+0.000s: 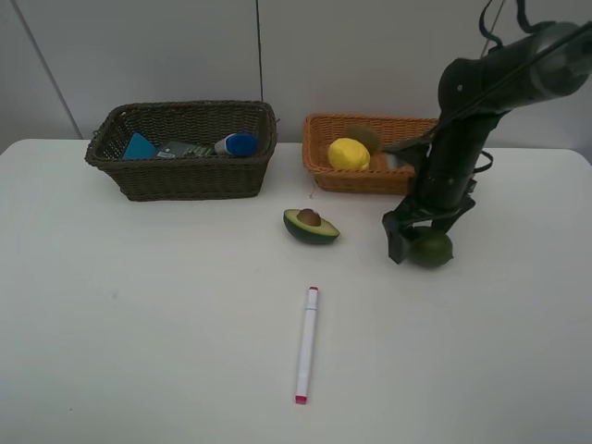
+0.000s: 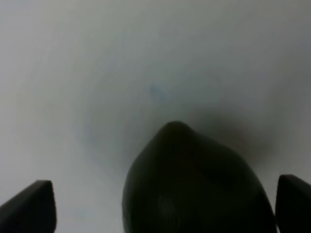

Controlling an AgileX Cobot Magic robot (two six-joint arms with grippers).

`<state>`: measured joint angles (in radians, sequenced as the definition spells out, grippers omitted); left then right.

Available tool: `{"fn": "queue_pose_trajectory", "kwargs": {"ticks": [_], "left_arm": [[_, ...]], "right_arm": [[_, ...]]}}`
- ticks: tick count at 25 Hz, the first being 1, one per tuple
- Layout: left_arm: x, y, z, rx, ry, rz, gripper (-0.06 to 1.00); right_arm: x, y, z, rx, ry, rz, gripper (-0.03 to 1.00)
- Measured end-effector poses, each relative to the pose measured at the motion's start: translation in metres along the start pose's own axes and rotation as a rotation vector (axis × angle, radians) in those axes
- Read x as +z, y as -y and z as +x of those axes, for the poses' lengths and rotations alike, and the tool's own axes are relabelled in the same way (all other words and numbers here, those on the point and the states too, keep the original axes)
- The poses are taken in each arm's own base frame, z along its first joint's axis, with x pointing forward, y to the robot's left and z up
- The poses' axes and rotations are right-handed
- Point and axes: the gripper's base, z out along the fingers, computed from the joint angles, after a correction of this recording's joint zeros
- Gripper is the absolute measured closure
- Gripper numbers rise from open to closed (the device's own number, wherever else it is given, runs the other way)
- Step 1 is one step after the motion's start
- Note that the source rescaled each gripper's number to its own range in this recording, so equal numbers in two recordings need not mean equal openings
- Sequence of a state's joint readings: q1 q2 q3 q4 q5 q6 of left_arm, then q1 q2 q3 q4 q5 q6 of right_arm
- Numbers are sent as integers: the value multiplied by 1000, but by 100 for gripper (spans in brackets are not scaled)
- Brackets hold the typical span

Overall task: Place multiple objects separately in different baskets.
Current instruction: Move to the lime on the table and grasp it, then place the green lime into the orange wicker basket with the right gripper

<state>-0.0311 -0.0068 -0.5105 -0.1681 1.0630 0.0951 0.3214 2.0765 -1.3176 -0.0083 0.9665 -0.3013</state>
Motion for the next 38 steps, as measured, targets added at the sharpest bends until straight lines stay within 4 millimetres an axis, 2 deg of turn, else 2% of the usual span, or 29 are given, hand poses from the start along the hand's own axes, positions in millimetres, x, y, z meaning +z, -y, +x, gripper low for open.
{"fn": "queue_pose_trajectory", "kwargs": {"ticks": [4,7,9,12,17,19,21,27,30,33,38], "left_arm": [[0,0,0,0,0,0,-6],[0,0,0,0,0,0,-6],[0,0,0,0,0,0,-6],[0,0,0,0,0,0,-6],[0,0,0,0,0,0,-6],[0,0,0,0,0,0,-6],[0,0,0,0,0,0,-6],[0,0,0,0,0,0,-6],[0,0,0,0,0,0,-6],[0,0,0,0,0,0,-6],[0,0,0,0,0,0,-6]], "right_arm": [[12,1,-2,-1,-8,-2,-2],[12,1,-3,-2,6,4,1],[12,1,-4,-2,8,5,14],[12,1,-3,-4,4,6,45],[11,1,0,-8,-30,3,44],[5,1,1,-8,-26,5,44],[-14,2,-2,4,16,19,44],[-103,10,-26,40,315,109,44],[-119,21,-44,67,458,142,44],[-105,38,-64,117,553,157,44],[-58,54,-85,124,587,187,44]]}}
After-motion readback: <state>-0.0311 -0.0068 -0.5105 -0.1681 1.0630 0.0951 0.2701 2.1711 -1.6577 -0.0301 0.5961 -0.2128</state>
